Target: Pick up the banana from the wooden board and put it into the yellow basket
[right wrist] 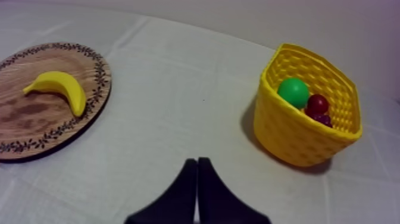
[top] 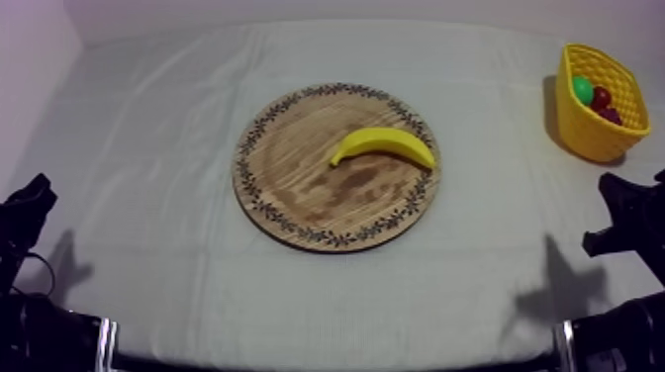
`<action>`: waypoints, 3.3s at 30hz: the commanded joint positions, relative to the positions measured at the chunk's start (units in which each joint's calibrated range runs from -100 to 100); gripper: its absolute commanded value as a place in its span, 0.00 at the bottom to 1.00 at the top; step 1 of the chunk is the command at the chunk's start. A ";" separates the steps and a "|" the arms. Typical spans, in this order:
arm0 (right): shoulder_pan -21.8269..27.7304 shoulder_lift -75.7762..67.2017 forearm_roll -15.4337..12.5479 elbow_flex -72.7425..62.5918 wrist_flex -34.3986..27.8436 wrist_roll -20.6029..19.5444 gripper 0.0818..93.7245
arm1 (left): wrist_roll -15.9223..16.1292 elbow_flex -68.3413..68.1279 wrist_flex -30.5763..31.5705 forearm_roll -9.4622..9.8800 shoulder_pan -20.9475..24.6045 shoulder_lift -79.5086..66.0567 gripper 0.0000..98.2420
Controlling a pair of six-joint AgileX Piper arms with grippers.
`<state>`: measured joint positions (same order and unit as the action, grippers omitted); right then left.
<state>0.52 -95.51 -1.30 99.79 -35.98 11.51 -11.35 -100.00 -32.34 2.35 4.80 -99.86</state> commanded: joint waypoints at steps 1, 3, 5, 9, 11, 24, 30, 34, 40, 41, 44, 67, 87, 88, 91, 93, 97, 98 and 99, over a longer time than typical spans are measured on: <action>0.32 -0.17 -0.04 -0.01 0.01 1.31 0.00 | 0.00 0.00 0.00 0.02 0.01 0.04 0.00; 0.32 -0.17 -0.04 -0.01 0.01 1.60 0.00 | 0.00 0.00 0.00 0.02 0.01 0.04 0.00; 0.32 -0.17 -0.04 -0.01 0.01 2.02 0.00 | 0.00 0.00 0.00 0.02 0.01 0.04 0.00; 0.49 -0.17 -0.04 -0.01 -1.45 3.63 0.00 | 0.02 0.00 0.00 0.02 0.01 0.04 0.00; 0.72 -0.17 -0.03 -0.01 -1.73 3.84 0.00 | 0.02 0.00 0.00 0.02 0.01 0.04 0.00; 0.64 1.84 0.06 -2.00 -1.97 8.24 0.00 | 0.01 0.00 0.00 0.02 0.01 0.04 0.00; 0.96 11.13 -0.08 -16.28 -8.95 7.34 0.00 | 0.04 0.00 0.00 0.02 0.01 0.04 0.00; 0.86 19.79 -1.62 -30.54 -15.97 7.13 0.00 | 0.01 0.00 0.00 0.02 0.01 0.04 0.00; -0.50 34.37 -3.38 -50.95 -25.62 7.93 0.00 | 0.02 0.00 0.00 0.02 0.01 0.04 0.00; -0.83 36.82 -3.61 -53.88 -27.08 8.16 0.00 | 0.01 0.00 0.00 0.02 0.01 0.04 0.00; -1.89 44.02 -4.23 -61.76 -31.64 9.13 0.00 | 0.00 0.00 0.00 0.02 0.01 0.04 0.00; -14.17 89.25 -6.89 -92.72 -43.20 15.11 0.02 | 0.00 0.00 0.00 0.02 0.01 0.04 0.00; -19.30 103.98 -5.16 -91.72 -41.88 16.20 0.61 | 0.00 0.00 0.00 0.02 0.01 0.04 0.00; -19.50 104.40 -4.97 -91.79 -41.67 16.09 0.65 | 0.00 0.00 0.00 0.02 0.01 0.04 0.00; -20.12 106.11 -4.45 -92.22 -41.41 15.54 0.73 | 0.00 0.00 0.00 0.02 0.01 0.04 0.00; -20.46 107.54 -4.14 -92.42 -41.17 15.19 0.75 | 0.00 0.00 0.00 0.02 0.01 0.04 0.00; -21.03 110.74 -3.72 -92.28 -40.07 14.62 0.77 | 0.00 0.00 0.00 0.02 0.01 0.04 0.00; -21.22 111.52 -3.58 -92.02 -39.47 14.43 0.77 | 0.00 0.00 0.00 0.02 0.01 0.04 0.00; -21.42 112.29 -3.40 -91.60 -38.68 14.28 0.77 | 0.00 0.00 0.00 0.02 0.01 0.04 0.00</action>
<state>-20.75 15.74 -4.68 7.76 -75.02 25.97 -11.35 -100.00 -32.34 2.35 4.80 -99.86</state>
